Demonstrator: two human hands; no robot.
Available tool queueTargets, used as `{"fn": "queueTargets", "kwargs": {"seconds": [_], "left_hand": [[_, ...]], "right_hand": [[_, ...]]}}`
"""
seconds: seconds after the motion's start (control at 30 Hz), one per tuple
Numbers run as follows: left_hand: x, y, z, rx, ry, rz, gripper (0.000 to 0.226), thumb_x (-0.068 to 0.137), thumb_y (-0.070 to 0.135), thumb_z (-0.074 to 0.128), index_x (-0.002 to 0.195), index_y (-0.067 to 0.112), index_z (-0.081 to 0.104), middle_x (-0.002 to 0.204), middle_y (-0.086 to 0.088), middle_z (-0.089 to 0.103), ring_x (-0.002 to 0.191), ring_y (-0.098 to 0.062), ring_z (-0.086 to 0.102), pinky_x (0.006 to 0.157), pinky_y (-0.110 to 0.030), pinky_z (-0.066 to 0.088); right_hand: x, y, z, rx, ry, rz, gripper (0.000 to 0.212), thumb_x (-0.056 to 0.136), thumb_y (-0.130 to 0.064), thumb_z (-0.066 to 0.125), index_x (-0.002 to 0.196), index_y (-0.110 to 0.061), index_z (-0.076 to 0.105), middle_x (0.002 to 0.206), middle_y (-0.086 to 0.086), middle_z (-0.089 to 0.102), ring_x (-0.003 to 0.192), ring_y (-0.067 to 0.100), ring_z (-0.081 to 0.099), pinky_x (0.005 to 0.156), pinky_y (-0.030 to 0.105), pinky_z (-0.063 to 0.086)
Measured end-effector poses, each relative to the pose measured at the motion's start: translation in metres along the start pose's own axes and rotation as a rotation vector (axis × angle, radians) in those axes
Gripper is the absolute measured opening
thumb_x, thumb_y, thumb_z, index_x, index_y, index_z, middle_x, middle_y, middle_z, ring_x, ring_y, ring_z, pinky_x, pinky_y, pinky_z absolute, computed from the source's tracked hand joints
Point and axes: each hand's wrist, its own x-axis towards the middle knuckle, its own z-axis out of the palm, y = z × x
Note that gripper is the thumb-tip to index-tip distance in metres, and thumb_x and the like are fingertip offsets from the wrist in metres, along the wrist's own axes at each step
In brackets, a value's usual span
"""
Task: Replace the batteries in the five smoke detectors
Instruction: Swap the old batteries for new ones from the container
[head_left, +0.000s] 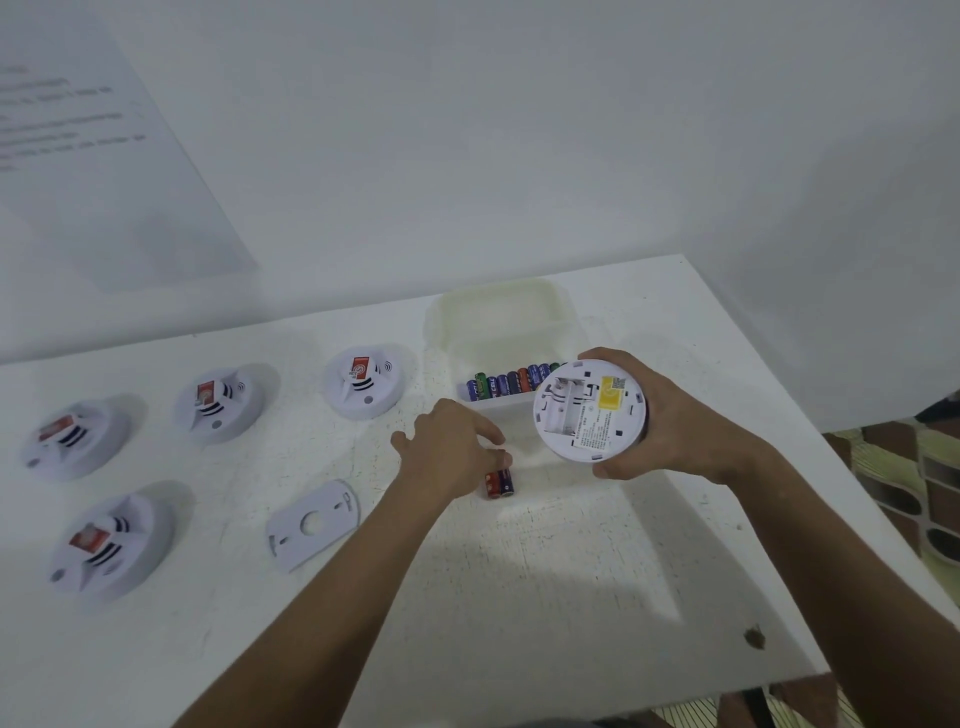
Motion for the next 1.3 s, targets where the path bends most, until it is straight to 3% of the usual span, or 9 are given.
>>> {"fn": "queueTargets", "kwargs": {"seconds": [0.2, 0.37, 0.5, 0.6, 0.73, 0.9, 1.03, 1.17, 1.3], "left_hand": [[-0.014, 0.000, -0.021, -0.105, 0.093, 0.064, 0.023, 0.083, 0.052, 0.068, 0.097, 0.035, 0.074, 0.129, 0.008, 0.060, 0.117, -0.018, 0.056, 0.102, -0.045, 0.039], [0.011, 0.011, -0.052, -0.158, 0.253, 0.143, 0.015, 0.087, 0.039, 0.067, 0.093, 0.026, 0.073, 0.129, -0.007, 0.060, 0.094, -0.019, 0.065, 0.088, -0.034, 0.051], [0.050, 0.020, -0.053, -0.040, 0.121, 0.083, 0.030, 0.086, 0.038, 0.071, 0.114, 0.027, 0.071, 0.137, -0.008, 0.051, 0.119, -0.030, 0.053, 0.102, -0.045, 0.044], [0.069, 0.021, -0.051, 0.155, -0.019, 0.062, 0.046, 0.084, 0.044, 0.072, 0.126, 0.029, 0.064, 0.140, -0.008, 0.049, 0.126, -0.031, 0.047, 0.105, -0.047, 0.042], [0.081, 0.019, -0.048, 0.328, -0.148, 0.085, 0.051, 0.086, 0.052, 0.066, 0.131, 0.028, 0.061, 0.138, -0.007, 0.052, 0.126, -0.031, 0.048, 0.108, -0.044, 0.039], [0.081, 0.017, -0.045, 0.259, -0.171, 0.119, 0.044, 0.091, 0.048, 0.061, 0.117, 0.014, 0.071, 0.123, -0.009, 0.066, 0.111, -0.027, 0.059, 0.097, -0.035, 0.046], [0.080, 0.014, -0.045, 0.037, -0.095, 0.083, 0.039, 0.082, 0.039, 0.076, 0.113, 0.016, 0.072, 0.125, -0.003, 0.065, 0.112, -0.024, 0.059, 0.097, -0.036, 0.049], [0.071, 0.016, -0.047, -0.147, 0.075, 0.079, 0.018, 0.078, 0.034, 0.080, 0.092, 0.024, 0.074, 0.121, 0.000, 0.066, 0.106, -0.025, 0.062, 0.095, -0.043, 0.050], [0.054, 0.024, -0.061, -0.326, 0.278, 0.184, 0.011, 0.084, 0.030, 0.074, 0.093, 0.023, 0.072, 0.105, 0.008, 0.071, 0.088, -0.009, 0.065, 0.084, -0.028, 0.052]], "right_hand": [[-0.005, -0.003, -0.007, 0.016, 0.037, -0.034, 0.096, 0.056, -0.009, 0.089, 0.138, -0.028, 0.044, 0.125, -0.024, 0.056, 0.119, 0.001, 0.055, 0.084, 0.017, 0.053], [-0.006, -0.006, -0.012, 0.029, 0.032, -0.053, 0.097, 0.056, -0.008, 0.090, 0.139, -0.029, 0.045, 0.128, -0.020, 0.056, 0.121, 0.005, 0.055, 0.083, 0.019, 0.054], [-0.002, -0.007, -0.011, 0.027, 0.023, -0.053, 0.096, 0.056, -0.009, 0.090, 0.139, -0.030, 0.045, 0.130, -0.018, 0.055, 0.122, 0.005, 0.055, 0.085, 0.020, 0.054], [0.001, -0.007, -0.010, 0.021, 0.003, -0.050, 0.097, 0.057, -0.009, 0.090, 0.139, -0.029, 0.044, 0.130, -0.018, 0.055, 0.123, 0.007, 0.054, 0.086, 0.022, 0.055], [0.001, -0.004, -0.011, 0.032, -0.005, -0.044, 0.097, 0.057, -0.007, 0.090, 0.140, -0.027, 0.044, 0.128, -0.019, 0.055, 0.123, 0.008, 0.055, 0.087, 0.022, 0.055], [0.002, -0.003, -0.011, 0.049, -0.005, -0.033, 0.096, 0.057, -0.007, 0.089, 0.139, -0.028, 0.044, 0.128, -0.018, 0.056, 0.121, 0.007, 0.056, 0.087, 0.021, 0.054], [0.003, -0.002, -0.009, 0.044, 0.002, -0.027, 0.096, 0.057, -0.008, 0.089, 0.139, -0.025, 0.043, 0.127, -0.020, 0.056, 0.122, 0.006, 0.055, 0.088, 0.020, 0.054], [0.004, -0.003, -0.009, 0.033, 0.009, -0.019, 0.095, 0.057, -0.009, 0.089, 0.139, -0.025, 0.043, 0.127, -0.022, 0.055, 0.121, 0.004, 0.055, 0.088, 0.018, 0.053], [0.006, -0.005, -0.009, 0.035, 0.031, -0.020, 0.098, 0.056, -0.010, 0.089, 0.141, -0.024, 0.042, 0.130, -0.017, 0.055, 0.123, 0.007, 0.054, 0.090, 0.021, 0.053]]}}
